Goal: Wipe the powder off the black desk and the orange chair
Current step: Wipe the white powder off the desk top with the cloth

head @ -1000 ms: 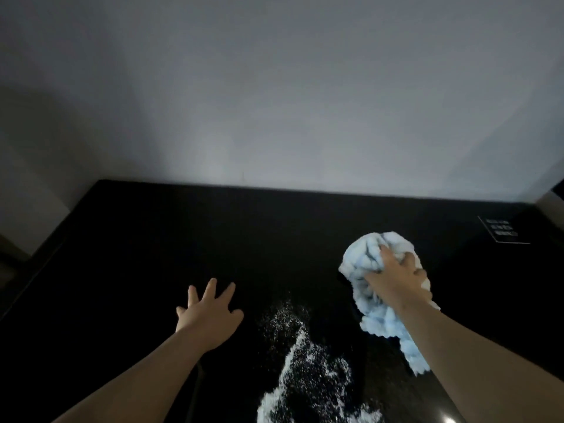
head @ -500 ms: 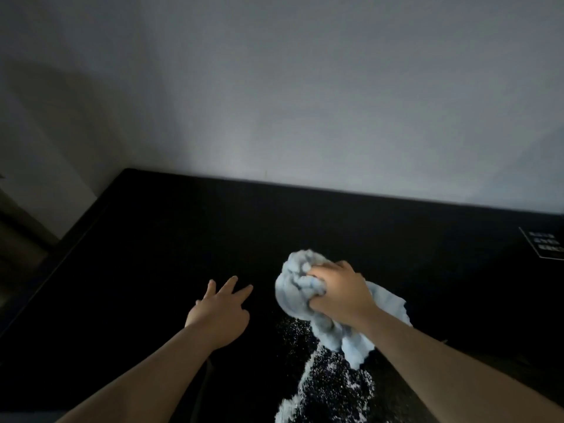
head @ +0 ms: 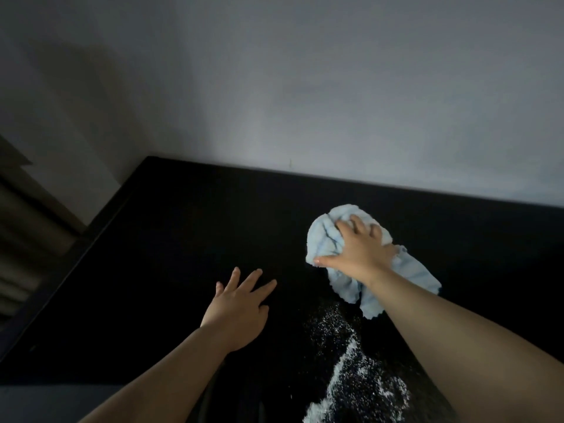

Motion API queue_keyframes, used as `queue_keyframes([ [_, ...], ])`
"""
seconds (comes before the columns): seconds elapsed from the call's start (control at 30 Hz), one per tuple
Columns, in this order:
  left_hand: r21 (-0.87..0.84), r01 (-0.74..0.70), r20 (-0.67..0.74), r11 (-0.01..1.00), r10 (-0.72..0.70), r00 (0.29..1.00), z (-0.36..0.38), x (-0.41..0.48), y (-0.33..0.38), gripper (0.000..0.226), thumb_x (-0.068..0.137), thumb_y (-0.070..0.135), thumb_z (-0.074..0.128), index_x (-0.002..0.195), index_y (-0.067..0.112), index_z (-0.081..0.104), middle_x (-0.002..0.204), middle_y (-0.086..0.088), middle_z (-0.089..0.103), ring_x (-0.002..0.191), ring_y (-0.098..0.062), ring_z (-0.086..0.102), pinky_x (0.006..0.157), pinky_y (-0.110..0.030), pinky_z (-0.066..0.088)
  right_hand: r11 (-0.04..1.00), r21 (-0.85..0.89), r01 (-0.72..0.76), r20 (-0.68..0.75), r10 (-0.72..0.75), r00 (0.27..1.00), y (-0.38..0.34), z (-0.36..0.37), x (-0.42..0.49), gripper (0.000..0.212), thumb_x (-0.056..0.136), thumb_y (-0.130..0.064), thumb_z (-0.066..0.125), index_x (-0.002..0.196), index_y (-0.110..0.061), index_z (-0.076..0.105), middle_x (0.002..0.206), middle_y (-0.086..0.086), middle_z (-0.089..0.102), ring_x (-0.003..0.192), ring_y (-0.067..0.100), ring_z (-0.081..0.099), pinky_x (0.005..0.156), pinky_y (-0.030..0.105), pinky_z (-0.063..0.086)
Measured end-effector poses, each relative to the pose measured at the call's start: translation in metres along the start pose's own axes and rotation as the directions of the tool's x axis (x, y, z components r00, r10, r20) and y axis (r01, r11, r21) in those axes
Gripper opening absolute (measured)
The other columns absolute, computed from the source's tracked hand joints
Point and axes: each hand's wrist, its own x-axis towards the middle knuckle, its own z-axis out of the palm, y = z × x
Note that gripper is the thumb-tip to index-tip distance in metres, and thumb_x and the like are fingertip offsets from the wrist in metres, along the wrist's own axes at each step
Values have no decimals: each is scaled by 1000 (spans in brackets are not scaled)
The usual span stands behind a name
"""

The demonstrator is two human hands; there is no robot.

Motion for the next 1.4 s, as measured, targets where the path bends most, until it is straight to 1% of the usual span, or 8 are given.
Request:
queue_keyframes([
  [0.13,-9,9,-3,1000,-9,1000,0,-1,1,53,100,34,26,149,40,7,159,7,-6,145,-30,-12,116,-51,2,990,-20,143,-169,-144,975,-16,12,-24,50,76,-50,56,123,-37,47,131,-12,48,126,24,36,95,53,34],
  [0.3,-22,20,10,1000,-20,1000,-3,-6,5,53,100,32,26,149,37,9,159,6,-4,145,-30,-11,116,-51,3,929,-49,366,-78,-369,926,-6,21,-66,39,75,-36,60,114,-36,54,117,-15,58,120,18,41,95,41,38],
  [0.43,-80,-2,37,997,5,999,-4,-20,5,52,101,30,28,150,31,11,159,6,-1,146,-23,-9,117,-46,4,867,343,360,163,-433,887,4,-2,-80,27,68,-26,67,90,-37,55,88,-7,65,87,15,62,72,37,53],
  [0.53,-121,111,-76,986,-121,990,0,-41,-8,57,100,34,30,150,33,2,159,9,-2,146,-17,-7,118,-44,6,835,479,272,-38,-290,956,7,-25,-65,31,65,-18,69,86,-33,53,77,-7,63,73,15,61,61,33,48],
  [0.8,-223,570,-74,791,-597,799,-3,-73,-82,73,93,60,30,149,33,-8,159,-5,-7,143,-40,-8,115,-54,9,970,235,60,-117,-33,993,-59,-10,-25,61,76,-38,60,132,-40,35,123,-9,53,113,26,47,92,53,44],
  [1.0,-358,528,36,770,-553,832,3,-69,-113,63,96,46,36,150,34,5,159,-1,-8,143,-39,-10,113,-56,12,969,245,15,-156,24,988,-126,0,6,55,77,-38,56,130,-37,39,126,-7,50,115,26,48,94,57,41],
  [1.23,-427,502,108,752,-509,854,-3,-68,-122,65,95,29,41,150,36,5,158,2,-14,142,-37,-19,113,-57,0,933,14,359,-79,-357,931,-211,14,13,46,78,-45,54,122,-35,49,123,-10,49,118,21,46,81,43,38],
  [1.4,-445,495,105,746,-506,856,-4,-65,-123,67,93,20,40,150,36,7,158,2,-13,141,-38,-20,112,-59,0,788,-215,577,101,-569,816,-223,29,-16,51,85,-51,50,134,-41,38,144,-12,33,135,27,23,101,55,24],
])
